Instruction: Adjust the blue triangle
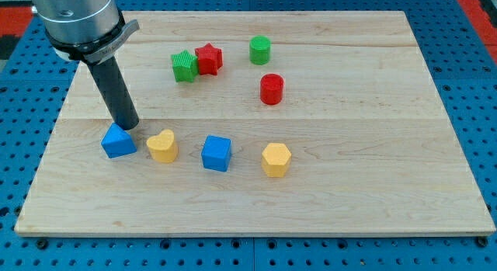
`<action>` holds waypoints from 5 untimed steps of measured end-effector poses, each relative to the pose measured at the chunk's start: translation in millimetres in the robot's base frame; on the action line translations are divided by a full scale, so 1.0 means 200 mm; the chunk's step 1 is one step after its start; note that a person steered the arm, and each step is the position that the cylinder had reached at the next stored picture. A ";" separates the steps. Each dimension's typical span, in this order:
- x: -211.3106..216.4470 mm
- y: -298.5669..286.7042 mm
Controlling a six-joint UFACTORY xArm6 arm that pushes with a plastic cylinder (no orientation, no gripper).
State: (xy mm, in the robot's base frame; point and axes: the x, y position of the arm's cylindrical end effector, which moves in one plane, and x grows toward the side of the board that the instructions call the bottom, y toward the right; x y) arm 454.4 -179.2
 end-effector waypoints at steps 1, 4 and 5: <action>0.00 -0.01; -0.01 -0.02; -0.04 0.00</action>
